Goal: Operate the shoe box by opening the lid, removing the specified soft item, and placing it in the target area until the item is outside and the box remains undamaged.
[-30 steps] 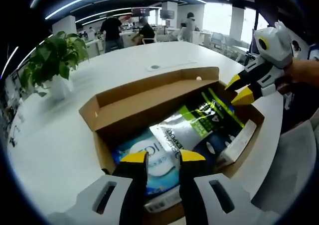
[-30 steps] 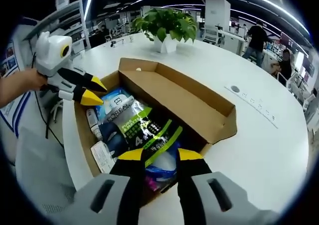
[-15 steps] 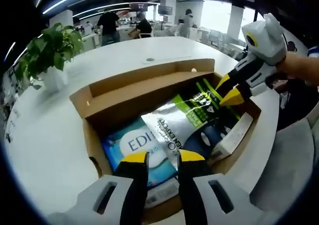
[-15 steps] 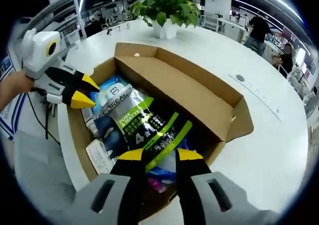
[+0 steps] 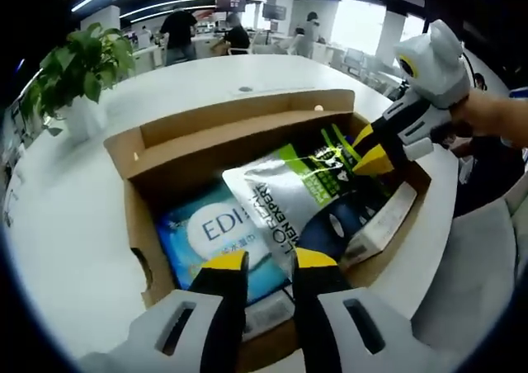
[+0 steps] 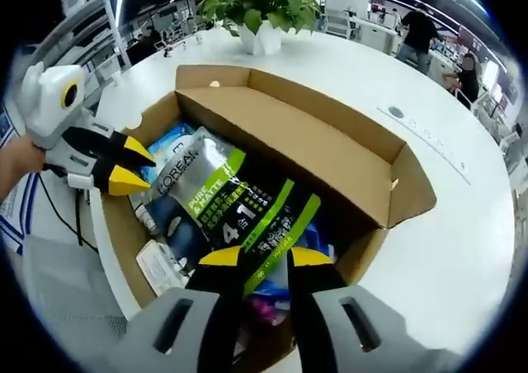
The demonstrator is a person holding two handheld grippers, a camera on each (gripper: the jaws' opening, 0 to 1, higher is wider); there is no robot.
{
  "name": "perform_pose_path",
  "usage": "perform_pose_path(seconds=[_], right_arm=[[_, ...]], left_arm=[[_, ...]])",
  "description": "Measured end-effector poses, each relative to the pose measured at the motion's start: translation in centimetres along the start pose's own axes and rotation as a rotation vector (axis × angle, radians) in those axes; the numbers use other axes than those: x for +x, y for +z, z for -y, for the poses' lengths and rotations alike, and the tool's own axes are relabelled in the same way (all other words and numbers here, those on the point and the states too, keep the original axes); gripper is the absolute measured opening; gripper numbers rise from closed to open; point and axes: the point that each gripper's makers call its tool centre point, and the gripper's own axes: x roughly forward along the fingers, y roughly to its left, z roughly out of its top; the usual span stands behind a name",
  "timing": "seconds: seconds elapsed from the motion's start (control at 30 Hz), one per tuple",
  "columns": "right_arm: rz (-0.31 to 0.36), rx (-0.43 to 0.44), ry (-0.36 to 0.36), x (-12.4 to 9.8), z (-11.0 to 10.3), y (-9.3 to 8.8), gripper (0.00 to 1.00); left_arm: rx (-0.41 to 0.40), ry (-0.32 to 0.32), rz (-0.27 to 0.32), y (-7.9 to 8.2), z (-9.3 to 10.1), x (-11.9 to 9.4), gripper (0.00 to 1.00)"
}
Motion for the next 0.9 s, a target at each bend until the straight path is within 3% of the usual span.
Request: perform_pose_path(seconds=[0.4,0.9], right_arm=[[-0.012,0.021,0.02,0.5,-0.3,-0.4,0.18],[0.035,0.087,0.057,0.3,-0.6,-0.2,0.16]], left_arm=[[-0.053,-0.025,0.011,0.8,-0.4,1.5,0.15],[-0.104,-0.056,0.031,1.3,0.2,1.8,0.0]])
